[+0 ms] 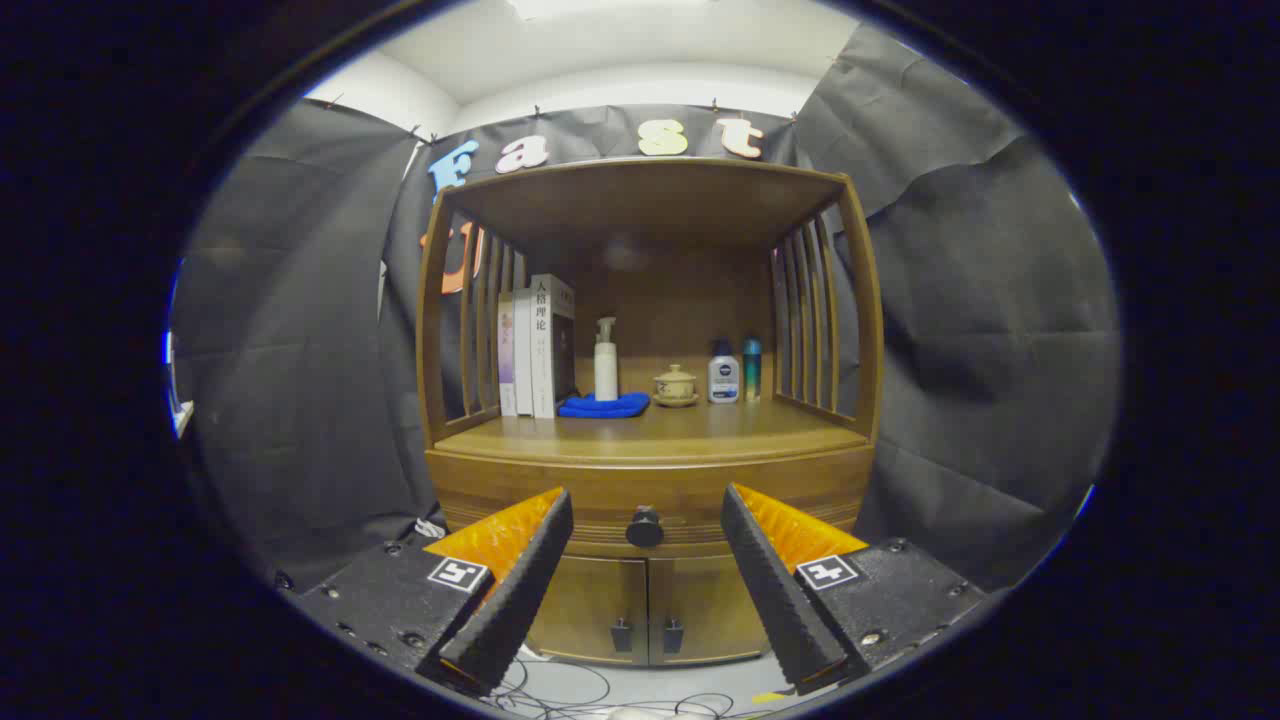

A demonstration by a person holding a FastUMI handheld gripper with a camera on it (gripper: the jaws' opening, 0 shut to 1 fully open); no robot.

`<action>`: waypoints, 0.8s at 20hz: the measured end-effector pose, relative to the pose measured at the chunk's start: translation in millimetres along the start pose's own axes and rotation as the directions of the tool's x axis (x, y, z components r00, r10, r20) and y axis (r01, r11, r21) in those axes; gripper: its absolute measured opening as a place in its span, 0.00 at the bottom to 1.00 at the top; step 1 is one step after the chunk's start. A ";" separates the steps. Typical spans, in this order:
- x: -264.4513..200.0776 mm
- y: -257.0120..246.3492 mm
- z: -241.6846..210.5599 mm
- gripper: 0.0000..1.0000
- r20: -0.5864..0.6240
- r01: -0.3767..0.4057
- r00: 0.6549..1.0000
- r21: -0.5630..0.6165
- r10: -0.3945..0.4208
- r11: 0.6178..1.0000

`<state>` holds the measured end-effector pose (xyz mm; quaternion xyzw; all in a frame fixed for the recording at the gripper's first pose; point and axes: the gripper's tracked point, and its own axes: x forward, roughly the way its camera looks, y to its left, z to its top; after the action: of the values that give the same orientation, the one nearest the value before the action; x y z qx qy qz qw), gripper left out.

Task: Pull open the drawer, take out the items inside it, and place them on the countertop above the cabinet.

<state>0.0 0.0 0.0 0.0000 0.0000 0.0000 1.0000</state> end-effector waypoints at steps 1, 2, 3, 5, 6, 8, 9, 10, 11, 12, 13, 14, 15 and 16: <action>-0.1 -0.2 0.0 0.97 0.001 0.006 1.000 0.000 -0.006 1.000; 0.0 -0.3 -0.5 0.97 0.000 0.013 1.000 0.001 -0.013 1.000; -0.9 -0.1 0.3 0.97 0.001 0.015 1.000 0.002 -0.015 1.000; -0.6 -1.2 2.4 0.97 0.011 0.025 1.000 0.000 -0.025 1.000; -1.5 -2.8 2.7 0.97 0.018 0.037 0.999 -0.003 -0.037 0.999; -4.0 -2.8 4.0 0.97 0.021 0.049 0.999 -0.004 -0.049 0.999; -4.7 -2.8 4.9 0.97 0.020 0.050 0.999 0.000 -0.050 0.999; -4.5 -3.0 5.0 0.97 0.020 0.049 0.999 0.003 -0.049 0.999; -4.8 -3.3 6.5 0.97 0.024 0.050 0.998 0.004 -0.050 0.999; -4.5 -3.3 5.6 0.97 0.026 0.051 0.998 0.002 -0.051 0.999; -4.1 -3.4 5.4 0.97 0.026 0.052 0.998 0.000 -0.052 0.999; -3.5 -2.7 4.1 0.97 0.025 0.051 0.998 0.001 -0.051 0.999; -2.8 -1.8 2.6 0.97 0.022 0.049 0.999 0.003 -0.049 0.999; -2.1 -1.3 0.4 0.97 0.015 0.048 0.999 0.004 -0.048 0.999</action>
<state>-2.1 -1.3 0.4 0.0019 -0.0075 -0.0240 0.9997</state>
